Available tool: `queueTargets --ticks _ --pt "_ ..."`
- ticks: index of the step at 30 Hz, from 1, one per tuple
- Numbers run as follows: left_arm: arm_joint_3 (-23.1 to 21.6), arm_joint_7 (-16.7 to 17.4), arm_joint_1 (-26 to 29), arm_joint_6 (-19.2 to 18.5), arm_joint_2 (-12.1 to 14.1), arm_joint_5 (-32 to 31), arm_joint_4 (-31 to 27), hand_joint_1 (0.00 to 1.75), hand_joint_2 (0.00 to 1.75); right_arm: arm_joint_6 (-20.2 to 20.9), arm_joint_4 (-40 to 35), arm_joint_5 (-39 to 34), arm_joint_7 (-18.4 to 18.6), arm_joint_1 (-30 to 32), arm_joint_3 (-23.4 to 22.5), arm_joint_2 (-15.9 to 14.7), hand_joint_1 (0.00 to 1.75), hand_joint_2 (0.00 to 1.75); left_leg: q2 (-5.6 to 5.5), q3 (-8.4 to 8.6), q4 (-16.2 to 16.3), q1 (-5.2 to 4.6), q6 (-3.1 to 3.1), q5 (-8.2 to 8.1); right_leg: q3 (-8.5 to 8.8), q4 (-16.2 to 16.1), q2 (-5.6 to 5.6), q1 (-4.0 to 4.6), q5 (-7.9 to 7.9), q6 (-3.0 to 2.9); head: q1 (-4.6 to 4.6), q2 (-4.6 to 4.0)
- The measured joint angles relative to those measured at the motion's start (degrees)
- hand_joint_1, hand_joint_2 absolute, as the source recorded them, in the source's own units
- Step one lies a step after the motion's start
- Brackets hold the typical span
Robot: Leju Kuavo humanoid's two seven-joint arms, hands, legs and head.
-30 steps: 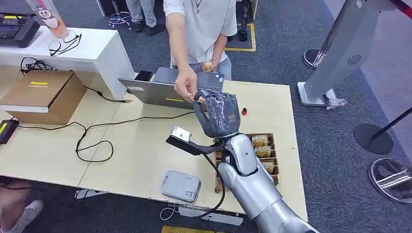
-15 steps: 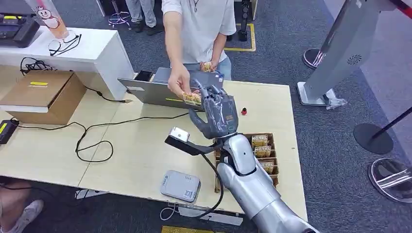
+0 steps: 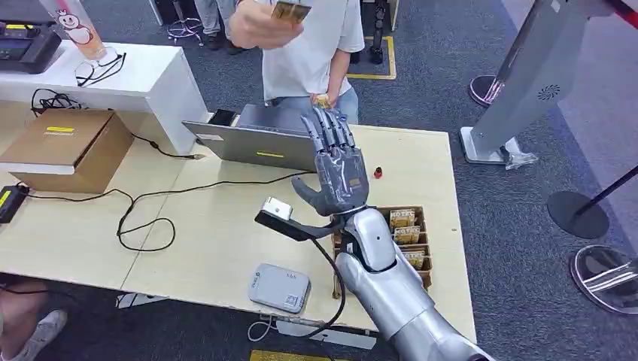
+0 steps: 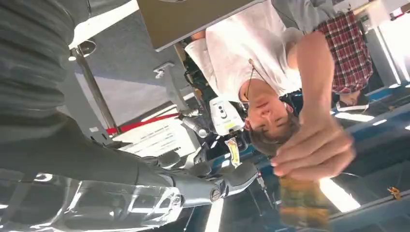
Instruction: Pass the card to the sensor for recognition and then transmit it.
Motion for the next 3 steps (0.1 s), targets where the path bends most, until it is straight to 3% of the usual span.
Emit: queueTargets --ticks 3 --pt "0.00 0.02 0.00 0.02 0.00 0.07 0.00 0.00 0.00 0.04 0.00 0.02 0.11 0.00 0.06 0.02 0.00 1.75 0.00 0.00 0.00 0.00 0.00 0.00 0.00 0.00 0.00 0.00 0.00 0.00 0.00 0.00"
